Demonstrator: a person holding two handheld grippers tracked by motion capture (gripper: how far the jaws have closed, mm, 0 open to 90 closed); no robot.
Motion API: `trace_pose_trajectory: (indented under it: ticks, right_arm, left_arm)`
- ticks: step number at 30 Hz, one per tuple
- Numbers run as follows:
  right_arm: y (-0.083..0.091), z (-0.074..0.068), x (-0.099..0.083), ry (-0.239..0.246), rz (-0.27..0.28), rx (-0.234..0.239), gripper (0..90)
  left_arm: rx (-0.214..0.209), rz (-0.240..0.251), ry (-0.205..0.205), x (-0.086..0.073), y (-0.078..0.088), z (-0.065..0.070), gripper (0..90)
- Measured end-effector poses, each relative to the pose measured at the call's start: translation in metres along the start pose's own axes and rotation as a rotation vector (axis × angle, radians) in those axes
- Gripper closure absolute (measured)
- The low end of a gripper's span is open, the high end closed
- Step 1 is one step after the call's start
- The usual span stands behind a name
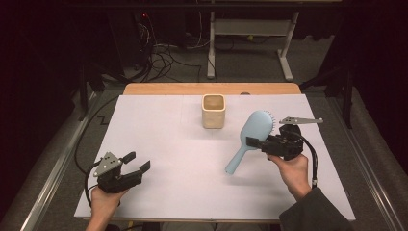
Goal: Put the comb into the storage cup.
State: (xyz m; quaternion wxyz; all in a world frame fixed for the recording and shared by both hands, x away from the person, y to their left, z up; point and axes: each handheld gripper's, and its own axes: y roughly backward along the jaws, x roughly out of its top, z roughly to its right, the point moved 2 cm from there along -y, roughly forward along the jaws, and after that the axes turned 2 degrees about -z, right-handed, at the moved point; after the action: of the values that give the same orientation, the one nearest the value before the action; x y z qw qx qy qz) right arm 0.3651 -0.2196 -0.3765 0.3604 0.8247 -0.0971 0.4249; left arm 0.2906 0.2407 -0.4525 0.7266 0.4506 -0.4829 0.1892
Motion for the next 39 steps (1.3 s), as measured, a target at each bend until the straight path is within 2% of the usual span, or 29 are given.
trace_pose_trajectory:
  ticks: [8,22,30,35,39]
  right_arm:
    - [0.001,0.002,0.004,0.001,0.0,-0.01,57.3]
    - [0.004,0.006,0.019,0.005,0.003,-0.042,57.3]
    - [0.003,0.009,0.026,0.004,0.012,-0.049,57.2]
    - [0.003,0.011,0.031,0.006,0.01,-0.056,57.3]
    - [0.004,0.011,0.038,0.016,0.014,-0.063,57.2]
  left_arm:
    - [0.039,0.001,-0.004,-0.006,0.003,-0.004,31.0]
    - [0.04,0.0,0.037,-0.015,0.0,-0.013,30.6]
    - [0.035,0.004,0.046,-0.019,0.001,-0.011,30.5]
    - [0.049,0.002,0.022,-0.02,0.003,-0.007,30.6]
    - [0.052,-0.001,0.023,-0.02,0.003,-0.008,30.6]
